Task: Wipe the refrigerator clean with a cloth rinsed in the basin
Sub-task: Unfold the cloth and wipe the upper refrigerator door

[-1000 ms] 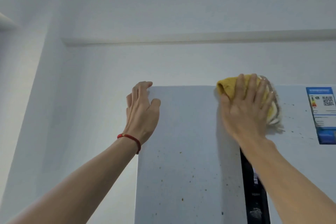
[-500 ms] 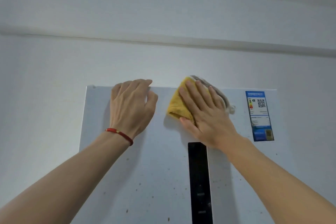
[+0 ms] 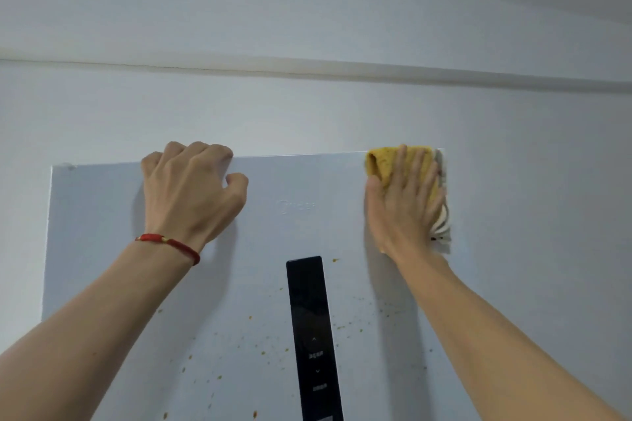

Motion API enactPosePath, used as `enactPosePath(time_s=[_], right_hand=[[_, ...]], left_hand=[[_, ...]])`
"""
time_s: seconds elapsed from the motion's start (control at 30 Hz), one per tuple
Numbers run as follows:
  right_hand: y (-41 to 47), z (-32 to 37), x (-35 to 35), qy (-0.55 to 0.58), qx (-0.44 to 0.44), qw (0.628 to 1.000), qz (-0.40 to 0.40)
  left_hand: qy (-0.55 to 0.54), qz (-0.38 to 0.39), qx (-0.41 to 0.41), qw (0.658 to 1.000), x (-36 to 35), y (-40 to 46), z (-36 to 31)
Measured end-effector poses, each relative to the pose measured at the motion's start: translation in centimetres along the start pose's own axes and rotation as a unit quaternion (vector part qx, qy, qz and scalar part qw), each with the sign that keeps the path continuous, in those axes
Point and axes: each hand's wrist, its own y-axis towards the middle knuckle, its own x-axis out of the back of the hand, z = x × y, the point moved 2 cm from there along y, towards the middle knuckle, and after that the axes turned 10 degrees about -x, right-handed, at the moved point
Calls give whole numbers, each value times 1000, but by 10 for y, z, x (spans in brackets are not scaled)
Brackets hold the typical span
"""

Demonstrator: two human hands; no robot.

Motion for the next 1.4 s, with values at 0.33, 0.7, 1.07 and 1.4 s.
enactPosePath(time_s=[0.33,0.7,1.07,1.4], right_hand=[[0,-26,4,-48,340,939,12],[-40,18,-9,-9,69,997,19],[-211,235,-71,-51,477,877,30],[-110,65,-31,20,20,999,-23]], left_hand=[[-18,-3,-22,1000,1,-4,0],[-17,-90,-20,996,52,-79,62],[-129,-157,152,967,65,-118,115],[-223,-96,177,954,81,-148,116]])
